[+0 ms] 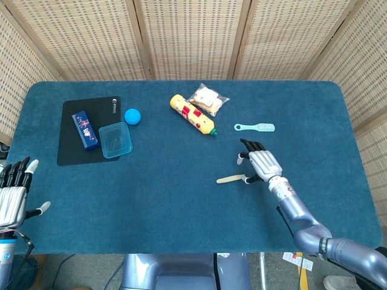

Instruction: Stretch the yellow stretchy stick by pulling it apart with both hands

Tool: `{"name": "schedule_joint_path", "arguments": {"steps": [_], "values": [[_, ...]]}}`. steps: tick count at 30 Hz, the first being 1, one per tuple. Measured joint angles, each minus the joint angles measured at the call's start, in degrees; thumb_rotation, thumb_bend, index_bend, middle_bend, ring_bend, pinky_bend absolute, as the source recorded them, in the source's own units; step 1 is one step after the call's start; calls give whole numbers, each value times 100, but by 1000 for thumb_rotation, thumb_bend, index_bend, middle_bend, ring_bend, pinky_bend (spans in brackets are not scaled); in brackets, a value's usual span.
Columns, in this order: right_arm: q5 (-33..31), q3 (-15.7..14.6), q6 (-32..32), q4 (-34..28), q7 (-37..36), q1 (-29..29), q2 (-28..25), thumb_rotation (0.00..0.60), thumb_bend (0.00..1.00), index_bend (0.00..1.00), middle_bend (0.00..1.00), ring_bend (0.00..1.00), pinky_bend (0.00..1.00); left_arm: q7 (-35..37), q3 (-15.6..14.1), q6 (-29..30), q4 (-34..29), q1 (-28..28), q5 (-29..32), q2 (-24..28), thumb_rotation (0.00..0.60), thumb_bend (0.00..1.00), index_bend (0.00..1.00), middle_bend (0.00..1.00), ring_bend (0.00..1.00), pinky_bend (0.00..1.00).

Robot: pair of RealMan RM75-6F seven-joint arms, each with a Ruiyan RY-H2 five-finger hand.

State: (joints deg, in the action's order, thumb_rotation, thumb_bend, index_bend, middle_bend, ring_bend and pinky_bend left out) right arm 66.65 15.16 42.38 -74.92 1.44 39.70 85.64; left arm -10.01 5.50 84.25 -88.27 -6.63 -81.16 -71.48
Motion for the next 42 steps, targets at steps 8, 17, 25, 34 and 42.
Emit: {"name": "schedule_joint_path", "arguments": {"steps": [8,17,25,34,42], "values": [[-507,-106,-261,419,509,305,466,600,421,482,0,0,0,24,22,-10,-36,-12,47,27,600,0,0,0,0,0],[-736,-311,-282,488,777,382,572,600,431,487,0,0,0,28,13,-49,-47,-23,94,40,600,0,0,0,0,0],[-761,-431,-195,462,833,361,552,600,443,503,0,0,0,37,-4,-50,-88,-26,91,60,600,0,0,0,0,0],[-720,-457,-182,546,699,365,593,600,465,515,0,0,0,49,-8,-45,-106,-25,101,79,600,0,0,0,0,0],[-739,-474,-227,659,635,388,660,600,515,531,0,0,0,58,-12,-79,-105,-38,124,86,600,0,0,0,0,0]]}}
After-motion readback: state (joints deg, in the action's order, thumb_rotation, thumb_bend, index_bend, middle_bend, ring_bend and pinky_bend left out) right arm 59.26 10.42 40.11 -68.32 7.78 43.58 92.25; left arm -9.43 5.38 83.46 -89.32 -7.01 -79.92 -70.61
